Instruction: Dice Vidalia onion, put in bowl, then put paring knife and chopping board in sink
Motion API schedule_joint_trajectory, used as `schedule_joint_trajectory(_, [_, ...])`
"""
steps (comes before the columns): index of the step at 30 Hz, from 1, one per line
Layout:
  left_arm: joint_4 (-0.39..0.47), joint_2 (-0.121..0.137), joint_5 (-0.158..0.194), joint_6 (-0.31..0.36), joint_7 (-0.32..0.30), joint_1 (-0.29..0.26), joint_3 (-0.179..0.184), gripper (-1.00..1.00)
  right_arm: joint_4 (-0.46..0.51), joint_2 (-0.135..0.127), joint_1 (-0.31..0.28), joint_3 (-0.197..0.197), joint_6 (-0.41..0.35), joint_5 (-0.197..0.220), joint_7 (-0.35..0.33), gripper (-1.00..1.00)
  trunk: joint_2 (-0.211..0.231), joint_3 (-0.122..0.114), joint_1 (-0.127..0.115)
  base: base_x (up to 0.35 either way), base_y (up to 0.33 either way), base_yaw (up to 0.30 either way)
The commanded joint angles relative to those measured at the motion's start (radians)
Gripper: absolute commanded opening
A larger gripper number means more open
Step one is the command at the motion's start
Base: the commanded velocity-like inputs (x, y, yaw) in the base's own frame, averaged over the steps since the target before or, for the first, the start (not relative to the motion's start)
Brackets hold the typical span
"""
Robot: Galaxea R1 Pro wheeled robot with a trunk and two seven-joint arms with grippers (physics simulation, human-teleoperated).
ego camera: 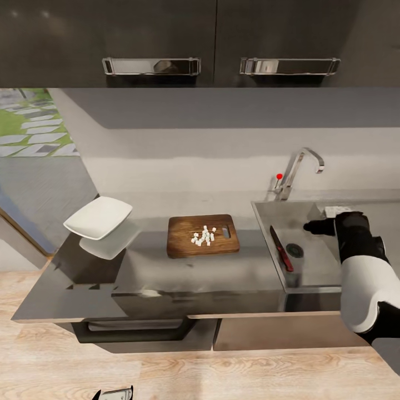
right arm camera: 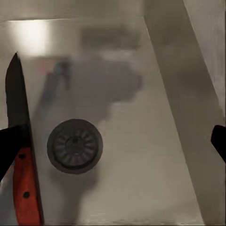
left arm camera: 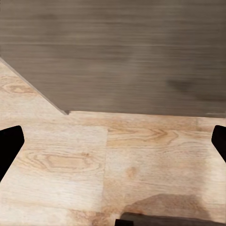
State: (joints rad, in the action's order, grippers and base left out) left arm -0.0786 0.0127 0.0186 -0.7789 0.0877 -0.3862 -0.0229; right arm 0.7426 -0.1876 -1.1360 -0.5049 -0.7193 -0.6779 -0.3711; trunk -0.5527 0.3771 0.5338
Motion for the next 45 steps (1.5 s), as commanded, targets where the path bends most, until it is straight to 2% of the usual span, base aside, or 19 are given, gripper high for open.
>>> schedule_joint_trajectory(1, [-0.004,0.0,0.001,-0.006,0.0,-0.002,-0.002,1.0,0.048,0.003,-0.001,0.014,-0.04,-0.011,-0.036,1.0,-0.001,0.002,0.0,0.0,0.0,0.0])
schedule_joint_trajectory(4, [-0.004,0.001,0.001,-0.006,0.0,-0.002,-0.002,1.0,0.084,0.005,-0.001,0.053,-0.075,-0.013,-0.057,1.0,-0.001,0.002,0.0,0.0,0.0,0.0])
schedule_joint_trajectory(6, [-0.004,0.001,0.001,-0.006,0.0,-0.002,-0.002,1.0,0.089,0.006,-0.001,0.066,-0.082,-0.013,-0.061,1.0,-0.001,0.002,0.0,0.0,0.003,0.0])
schedule_joint_trajectory(12, [-0.004,0.001,0.001,-0.006,0.0,-0.002,-0.002,1.0,0.091,0.006,-0.001,0.07,-0.084,-0.01,-0.075,1.0,-0.001,0.002,0.0,0.0,0.202,0.0])
schedule_joint_trajectory(16, [-0.004,0.001,0.001,-0.006,0.0,-0.002,-0.002,1.0,0.092,0.005,-0.001,0.067,-0.083,-0.011,-0.166,1.0,-0.001,0.002,0.0,0.0,0.296,0.0])
schedule_joint_trajectory(18, [-0.004,0.001,0.001,-0.006,0.0,-0.002,-0.002,1.0,0.093,0.005,-0.001,0.068,-0.083,-0.012,-0.182,1.0,-0.001,0.002,0.0,0.0,0.299,0.0])
schedule_joint_trajectory(39, [-0.004,-0.001,0.001,-0.006,0.0,-0.002,-0.002,1.0,0.095,0.005,-0.001,0.068,-0.083,-0.011,-0.194,1.0,-0.001,0.002,0.0,-0.005,0.298,0.0])
schedule_joint_trajectory(45, [-0.004,-0.002,0.001,-0.006,0.0,-0.002,-0.002,1.0,0.096,0.005,-0.001,0.065,-0.083,-0.011,-0.195,1.0,-0.001,0.002,0.0,-0.03,0.073,0.0])
